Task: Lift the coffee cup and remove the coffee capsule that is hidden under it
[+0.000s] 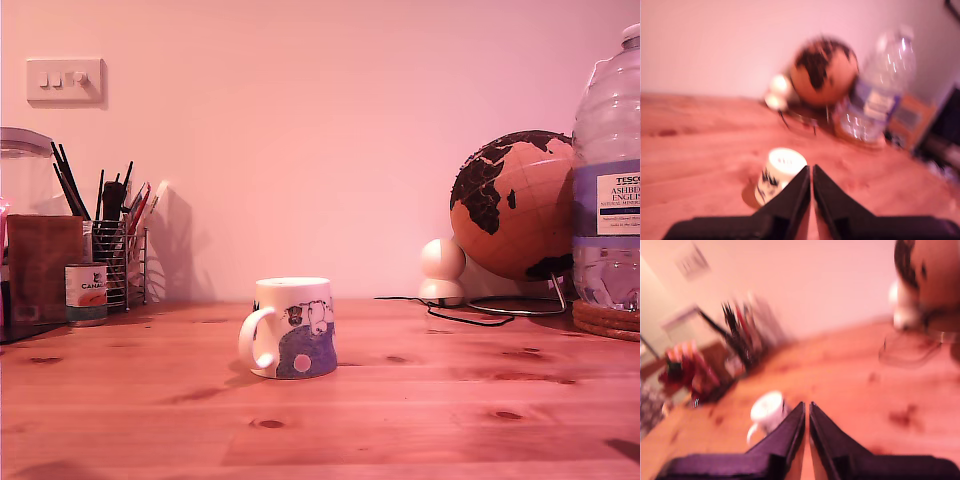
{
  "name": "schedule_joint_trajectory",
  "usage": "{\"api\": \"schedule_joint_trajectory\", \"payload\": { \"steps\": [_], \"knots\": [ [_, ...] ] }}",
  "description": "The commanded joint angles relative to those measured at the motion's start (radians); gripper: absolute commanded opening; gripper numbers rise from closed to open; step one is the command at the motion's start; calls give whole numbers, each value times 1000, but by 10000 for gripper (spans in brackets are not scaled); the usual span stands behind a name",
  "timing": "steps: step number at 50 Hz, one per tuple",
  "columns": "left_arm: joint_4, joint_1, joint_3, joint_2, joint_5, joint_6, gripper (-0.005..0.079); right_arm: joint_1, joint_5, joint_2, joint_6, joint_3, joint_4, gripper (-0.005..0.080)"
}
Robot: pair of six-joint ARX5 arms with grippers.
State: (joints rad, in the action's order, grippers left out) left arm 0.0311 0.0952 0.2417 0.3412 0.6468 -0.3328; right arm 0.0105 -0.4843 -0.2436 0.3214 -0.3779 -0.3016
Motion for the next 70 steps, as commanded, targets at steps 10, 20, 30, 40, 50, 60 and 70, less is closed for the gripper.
{"api": "schedule_joint_trajectory", "payload": {
  "steps": [10,20,30,40,50,60,70],
  "knots": [
    [20,104,137,250,6,72,-19,-55,-6,-231,-79,-151,-74,-12],
    [22,218,255,491,17,102,-2,-122,-7,-402,-113,-211,-53,-12],
    [10,309,400,695,-12,174,383,-162,0,-544,-140,-238,-28,-12],
    [-187,396,593,867,-195,236,423,-168,35,-633,-169,-262,14,-12],
    [-383,476,782,1044,-373,293,476,-168,53,-678,-195,-279,29,-12],
    [-522,520,921,1197,-466,318,529,-168,55,-714,-221,-283,63,-11],
    [-619,529,983,1313,-533,318,529,-170,71,-774,-245,-306,74,-10]
  ]
}}
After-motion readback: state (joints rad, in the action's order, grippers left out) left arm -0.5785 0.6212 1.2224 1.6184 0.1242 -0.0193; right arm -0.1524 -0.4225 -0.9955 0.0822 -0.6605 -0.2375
